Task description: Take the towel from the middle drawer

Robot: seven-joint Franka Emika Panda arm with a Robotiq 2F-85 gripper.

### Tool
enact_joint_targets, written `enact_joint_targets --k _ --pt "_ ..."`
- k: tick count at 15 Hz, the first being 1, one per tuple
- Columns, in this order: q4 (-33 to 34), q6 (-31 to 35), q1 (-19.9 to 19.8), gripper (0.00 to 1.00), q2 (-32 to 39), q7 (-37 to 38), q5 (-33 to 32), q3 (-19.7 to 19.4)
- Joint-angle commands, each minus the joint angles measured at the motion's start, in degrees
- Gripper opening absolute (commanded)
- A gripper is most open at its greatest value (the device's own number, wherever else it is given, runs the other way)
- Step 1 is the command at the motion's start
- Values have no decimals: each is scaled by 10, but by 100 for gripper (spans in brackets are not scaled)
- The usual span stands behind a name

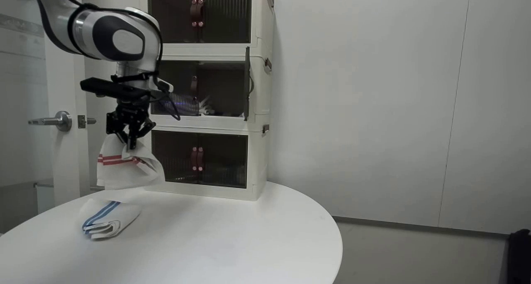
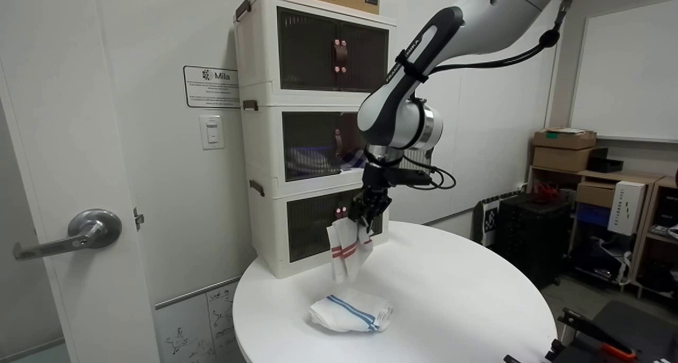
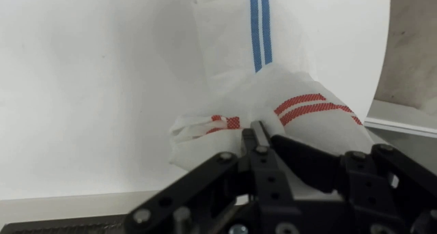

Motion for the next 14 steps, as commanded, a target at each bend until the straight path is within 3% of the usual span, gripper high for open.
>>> enact_joint_targets --k 1,10,14 --pt "35 -89 -24 2 16 -61 32 21" --pt "62 -259 -29 2 25 -155 66 25" --pt "90 -312 -26 2 45 -170 53 16"
